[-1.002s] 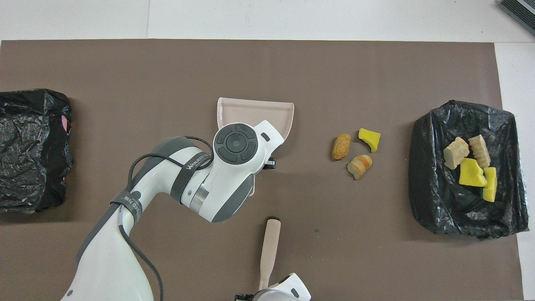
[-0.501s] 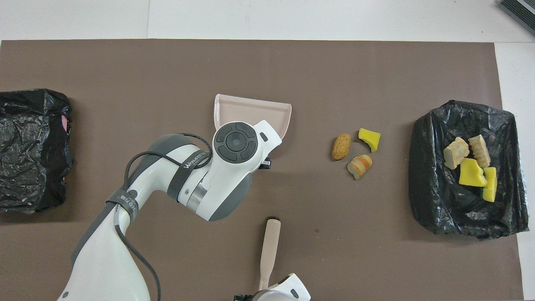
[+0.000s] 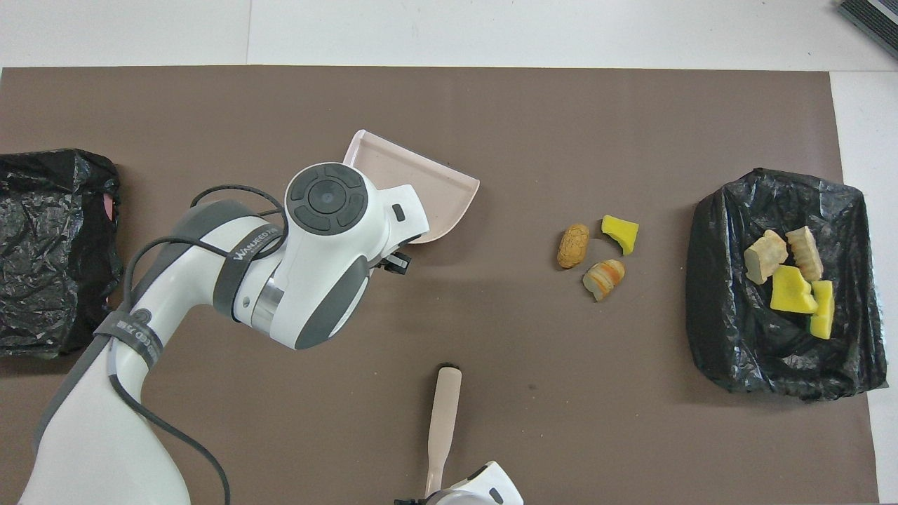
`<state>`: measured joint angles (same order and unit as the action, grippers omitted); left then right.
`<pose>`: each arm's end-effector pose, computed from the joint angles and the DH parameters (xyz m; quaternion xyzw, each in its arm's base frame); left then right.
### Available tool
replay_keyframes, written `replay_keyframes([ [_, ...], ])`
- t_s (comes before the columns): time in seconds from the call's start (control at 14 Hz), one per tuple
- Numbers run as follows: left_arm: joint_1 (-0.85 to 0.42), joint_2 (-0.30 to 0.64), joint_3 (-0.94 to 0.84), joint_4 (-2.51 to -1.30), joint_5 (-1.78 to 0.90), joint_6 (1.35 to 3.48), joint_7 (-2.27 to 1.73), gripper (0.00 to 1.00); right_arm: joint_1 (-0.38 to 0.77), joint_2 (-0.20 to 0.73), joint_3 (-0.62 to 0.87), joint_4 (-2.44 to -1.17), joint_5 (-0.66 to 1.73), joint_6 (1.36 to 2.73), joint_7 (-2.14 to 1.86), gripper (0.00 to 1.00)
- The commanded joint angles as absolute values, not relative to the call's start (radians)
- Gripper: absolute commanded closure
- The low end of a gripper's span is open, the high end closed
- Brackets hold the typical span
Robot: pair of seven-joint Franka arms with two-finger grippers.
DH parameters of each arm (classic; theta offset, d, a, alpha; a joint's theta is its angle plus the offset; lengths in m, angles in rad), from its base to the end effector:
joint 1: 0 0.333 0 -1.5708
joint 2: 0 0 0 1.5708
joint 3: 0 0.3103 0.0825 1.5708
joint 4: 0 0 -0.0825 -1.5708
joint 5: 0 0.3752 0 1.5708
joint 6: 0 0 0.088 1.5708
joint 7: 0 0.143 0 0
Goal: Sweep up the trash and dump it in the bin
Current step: 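Place the dustpan near the pieces while the right gripper lifts the brush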
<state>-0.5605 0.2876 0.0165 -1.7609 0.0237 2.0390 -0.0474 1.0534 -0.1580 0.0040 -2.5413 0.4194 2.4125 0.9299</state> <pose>0.5355 -0.3221 0.3641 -0.9678 0.2513 0.0008 0.0137 0.2079 0.3932 0.2981 -0.9858 0.0906 0.1100 0.0887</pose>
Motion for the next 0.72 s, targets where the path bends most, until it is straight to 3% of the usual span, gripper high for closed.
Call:
replay_keyframes([
  [0.0, -0.514, 0.27, 0.009, -1.752, 0.04, 2.006, 0.149, 1.0, 1.042, -0.19, 0.006, -2.549, 0.399, 2.379, 0.939, 1.0],
  [0.36, -0.485, 0.265, 0.011, -1.753, 0.043, 1.974, 0.483, 1.0, 0.942, -0.282, 0.0, -2.511, 0.273, 2.189, 0.927, 1.0],
  [0.64, -0.489, 0.258, 0.011, -1.761, 0.044, 1.967, 0.69, 1.0, 0.806, -0.281, 0.002, -2.473, 0.118, 2.09, 0.852, 1.0],
])
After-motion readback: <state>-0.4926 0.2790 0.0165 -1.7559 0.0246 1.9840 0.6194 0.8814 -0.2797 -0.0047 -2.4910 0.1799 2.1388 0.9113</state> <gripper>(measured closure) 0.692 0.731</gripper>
